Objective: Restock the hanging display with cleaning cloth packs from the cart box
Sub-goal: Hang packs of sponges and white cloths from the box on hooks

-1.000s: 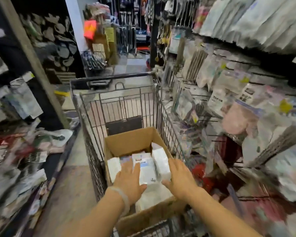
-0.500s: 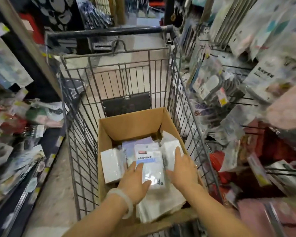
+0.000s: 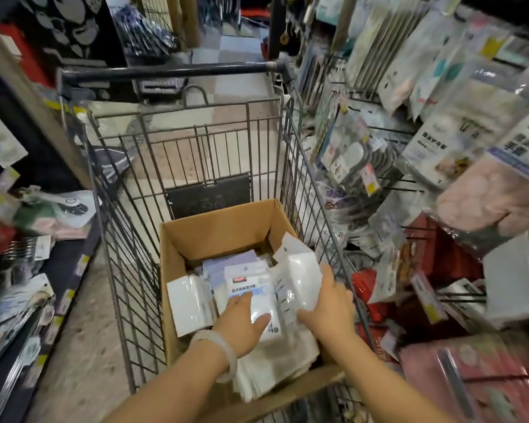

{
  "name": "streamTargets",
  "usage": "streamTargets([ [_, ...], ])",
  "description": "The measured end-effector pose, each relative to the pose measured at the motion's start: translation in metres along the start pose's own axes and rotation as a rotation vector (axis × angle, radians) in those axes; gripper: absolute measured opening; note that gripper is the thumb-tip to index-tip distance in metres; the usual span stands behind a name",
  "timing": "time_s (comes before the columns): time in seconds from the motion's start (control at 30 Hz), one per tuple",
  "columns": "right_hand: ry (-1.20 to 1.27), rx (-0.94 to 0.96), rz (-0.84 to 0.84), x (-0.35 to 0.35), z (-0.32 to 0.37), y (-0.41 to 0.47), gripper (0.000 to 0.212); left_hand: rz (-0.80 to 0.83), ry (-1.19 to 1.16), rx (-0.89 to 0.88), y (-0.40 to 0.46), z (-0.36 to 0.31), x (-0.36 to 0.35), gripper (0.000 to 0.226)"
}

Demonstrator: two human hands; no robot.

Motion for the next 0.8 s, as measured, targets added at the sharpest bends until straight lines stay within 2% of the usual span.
streamTargets([
  [0.1,0.005,0.043,-0.12,0.029,0.011,-0.02,0.102,-0.061,-0.312,-0.006,-0.005,-0.029,0.008,0.064],
  [0.23,0.076,0.246,-0.242,0.07,0.036,-0.046,0.096,-0.101,-0.625,-0.144,-0.014,-0.086,0.023,0.036],
  [0.33,0.132,0.268,-0.337,0.114,0.045,-0.063,0.094,-0.116,-0.697,-0.236,-0.03,-0.128,0.043,0.035],
  [0.4,0.134,0.255,-0.409,0.146,0.048,-0.077,0.091,-0.06,-0.738,-0.277,-0.043,-0.155,0.054,0.044],
  [0.53,0.079,0.224,-0.559,0.201,0.044,-0.106,0.089,0.033,-0.776,-0.361,-0.075,-0.211,0.071,0.048],
  [0.67,-0.018,0.142,-0.696,0.246,0.035,-0.14,0.096,0.079,-0.775,-0.517,-0.116,-0.264,0.069,0.032],
  [0.8,-0.026,0.037,-0.886,0.283,0.005,-0.191,0.091,0.168,-0.79,-0.673,-0.165,-0.312,0.046,0.019],
])
Point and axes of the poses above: each hand's wrist, its own y-axis towards the middle knuckle, its own x-axis out of the back of the hand, z = x × y, the point moved 3 cm from there along y, towards the middle knuckle, and after that the axes turned 9 degrees about -y, right-handed, at the moved point
